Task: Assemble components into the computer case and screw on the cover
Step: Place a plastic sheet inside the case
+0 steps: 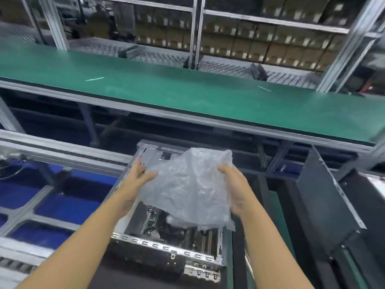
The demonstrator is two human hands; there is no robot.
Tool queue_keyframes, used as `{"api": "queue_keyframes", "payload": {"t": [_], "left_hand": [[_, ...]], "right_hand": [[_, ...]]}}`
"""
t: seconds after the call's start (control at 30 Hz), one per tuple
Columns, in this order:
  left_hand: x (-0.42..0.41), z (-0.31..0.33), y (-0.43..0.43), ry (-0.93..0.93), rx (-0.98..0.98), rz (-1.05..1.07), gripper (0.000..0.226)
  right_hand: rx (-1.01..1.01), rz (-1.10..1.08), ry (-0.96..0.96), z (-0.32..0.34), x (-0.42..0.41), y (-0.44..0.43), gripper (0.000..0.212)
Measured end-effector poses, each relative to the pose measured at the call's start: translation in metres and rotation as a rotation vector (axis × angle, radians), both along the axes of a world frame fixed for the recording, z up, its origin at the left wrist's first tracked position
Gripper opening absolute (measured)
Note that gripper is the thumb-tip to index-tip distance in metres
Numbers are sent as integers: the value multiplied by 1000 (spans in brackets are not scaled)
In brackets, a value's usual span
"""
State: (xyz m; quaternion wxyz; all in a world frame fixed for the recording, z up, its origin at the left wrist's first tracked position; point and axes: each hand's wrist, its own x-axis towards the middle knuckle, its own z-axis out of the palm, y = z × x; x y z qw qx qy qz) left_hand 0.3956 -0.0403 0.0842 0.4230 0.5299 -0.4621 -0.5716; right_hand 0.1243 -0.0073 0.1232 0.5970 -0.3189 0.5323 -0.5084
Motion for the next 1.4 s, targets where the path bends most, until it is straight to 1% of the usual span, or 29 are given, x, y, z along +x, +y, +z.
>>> {"api": "queue_keyframes", "payload": {"t": [0.03, 0.1, 0.17, 0.2, 0.27, 0.3, 0.33, 0.37, 0.43, 0.5, 0.53, 0.57, 0.6, 0.63, 0.7, 0.73, 0.83, 0.9, 1.0, 1.03, 1.07, 1.1, 1.13, 1.17, 1.23, 1.3, 1.33, 1.37, 1.4], "left_hand": [[6, 2, -4, -83, -16, -8, 111], [14, 9, -10, -274, -99, -74, 110], [12, 15, -14, -462, -205, -237, 107], [7, 18, -15, -510, -233, -338, 104], [-3, 21, -17, -490, -208, -527, 87], [-8, 20, -18, -465, -198, -590, 73], [-11, 17, -18, -469, -207, -605, 60], [-14, 15, -18, -505, -230, -577, 51], [-18, 11, -19, -617, -296, -413, 40], [-23, 6, -23, -704, -368, -168, 33], [-26, 3, -24, -701, -368, -54, 28], [-28, 1, -26, -652, -322, 28, 23], [-31, 0, -27, -545, -249, 74, 18], [-34, 1, -28, -395, -166, 103, 15], [-38, 2, -30, -111, -16, 146, 16], [-38, 3, -31, -18, 55, 154, 18], [-27, -3, -29, 143, 305, 116, 27], [-17, -11, -25, 199, 416, 87, 35], [-9, -23, -22, 130, 462, 69, 48], [-10, -25, -22, 58, 461, 24, 52], [-13, -25, -20, -68, 431, -43, 52], [-15, -26, -20, -228, 370, -100, 52], [-17, -27, -21, -345, 297, -121, 53], [-16, -24, -23, -403, 224, -121, 53], [-10, -15, -28, -434, 122, -156, 56], [2, -10, -36, -403, 117, -248, 61], [7, -9, -38, -379, 124, -306, 63], [9, -10, -39, -397, 106, -364, 66], [10, -13, -39, -464, 66, -426, 70]], "right_hand": [[13, 19, 33, 1, -2, 0, 25], [42, 73, 89, 3, -5, -1, 24], [65, 166, 131, 5, -4, -1, 25], [68, 214, 156, 5, -3, -1, 26], [71, 265, 205, 7, 2, -1, 35], [63, 267, 240, 10, 3, -1, 39], [39, 268, 294, 13, 4, -1, 39], [-9, 273, 372, 15, 6, -1, 34], [-156, 283, 599, 21, 9, -2, 19], [-281, 300, 821, 29, 16, -3, 22], [-330, 305, 890, 32, 21, -4, 23], [-375, 315, 934, 33, 27, -5, 25], [-417, 332, 970, 33, 33, -6, 29], [-450, 358, 1008, 31, 40, -7, 35], [-497, 430, 1091, 24, 53, -9, 45], [-500, 468, 1127, 18, 58, -10, 48], [-456, 540, 1198, 0, 69, -10, 53], [-423, 615, 1237, -12, 72, -8, 56], [-285, 851, 1297, -32, 76, -2, 64], [-216, 908, 1293, -38, 78, 0, 68], [-168, 928, 1275, -42, 80, 1, 69], [-154, 914, 1250, -43, 81, 1, 66], [-170, 879, 1218, -41, 82, 1, 60], [-199, 828, 1185, -38, 82, 0, 56], [-276, 703, 1186, -31, 79, -5, 50], [-343, 629, 1336, -31, 72, -12, 46], [-341, 648, 1406, -35, 70, -15, 48], [-304, 705, 1444, -40, 70, -15, 51], [-242, 780, 1458, -49, 72, -13, 55]]}}
